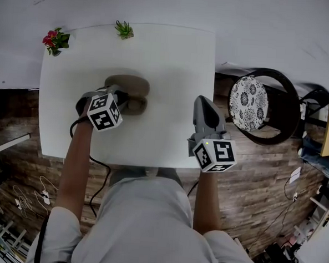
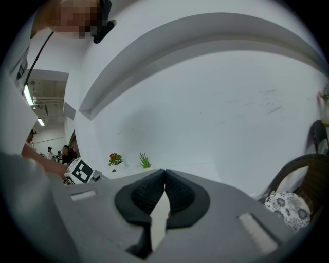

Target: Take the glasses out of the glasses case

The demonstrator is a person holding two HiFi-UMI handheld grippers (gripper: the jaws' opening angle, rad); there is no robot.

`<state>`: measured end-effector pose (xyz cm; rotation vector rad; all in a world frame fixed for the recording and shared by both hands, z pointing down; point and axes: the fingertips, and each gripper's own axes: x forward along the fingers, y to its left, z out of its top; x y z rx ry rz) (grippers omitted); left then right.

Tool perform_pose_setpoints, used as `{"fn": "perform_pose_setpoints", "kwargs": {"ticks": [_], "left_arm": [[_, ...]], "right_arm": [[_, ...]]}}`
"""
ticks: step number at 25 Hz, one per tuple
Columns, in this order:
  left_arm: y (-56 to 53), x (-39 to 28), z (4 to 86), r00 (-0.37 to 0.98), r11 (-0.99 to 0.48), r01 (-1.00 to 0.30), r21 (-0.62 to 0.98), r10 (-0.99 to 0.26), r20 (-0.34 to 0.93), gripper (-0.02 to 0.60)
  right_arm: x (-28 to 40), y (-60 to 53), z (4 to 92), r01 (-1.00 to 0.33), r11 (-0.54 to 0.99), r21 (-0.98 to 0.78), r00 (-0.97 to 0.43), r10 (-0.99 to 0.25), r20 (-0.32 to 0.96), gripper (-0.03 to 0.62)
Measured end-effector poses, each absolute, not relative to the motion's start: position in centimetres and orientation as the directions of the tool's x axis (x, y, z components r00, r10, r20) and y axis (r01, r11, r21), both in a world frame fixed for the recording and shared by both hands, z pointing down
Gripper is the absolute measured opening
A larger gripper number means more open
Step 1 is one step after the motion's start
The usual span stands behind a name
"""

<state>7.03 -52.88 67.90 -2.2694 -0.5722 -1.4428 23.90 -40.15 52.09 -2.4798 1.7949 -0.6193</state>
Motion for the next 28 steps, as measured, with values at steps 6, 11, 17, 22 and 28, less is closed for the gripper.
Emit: {"fn": "perform_pose_setpoints", "kwargs": {"ticks": [6, 11, 17, 22, 28], "left_arm": [[-52.7, 6.6, 67.9, 0.374, -0.832, 0.546, -0.100, 0.136, 0.917, 0.037], [-52.8, 6.4, 67.3, 0.398, -0.841, 0.529, -0.112, 0.129, 0.908, 0.025], [-52.9, 6.8, 65.3, 0.483, -0.877, 0.456, -0.152, 0.100, 0.870, 0.025], [-53.1, 6.9, 63.0, 0.566, -0.913, 0.356, -0.200, 0.040, 0.823, 0.024], [-53.3, 6.2, 59.4, 0.668, -0.958, 0.180, -0.224, -0.048, 0.743, 0.023]], "right_arm": [[23.8, -39.9, 51.8, -0.908, -0.340, -0.243, 0.262, -0.916, 0.304, 0.003], [23.6, -39.8, 51.5, -0.912, -0.333, -0.239, 0.256, -0.919, 0.301, 0.003], [23.1, -39.4, 50.8, -0.916, -0.320, -0.240, 0.247, -0.925, 0.291, 0.003], [22.6, -38.8, 50.0, -0.922, -0.303, -0.240, 0.236, -0.934, 0.269, 0.003], [21.6, -37.9, 48.7, -0.931, -0.273, -0.244, 0.216, -0.948, 0.234, 0.003]]}}
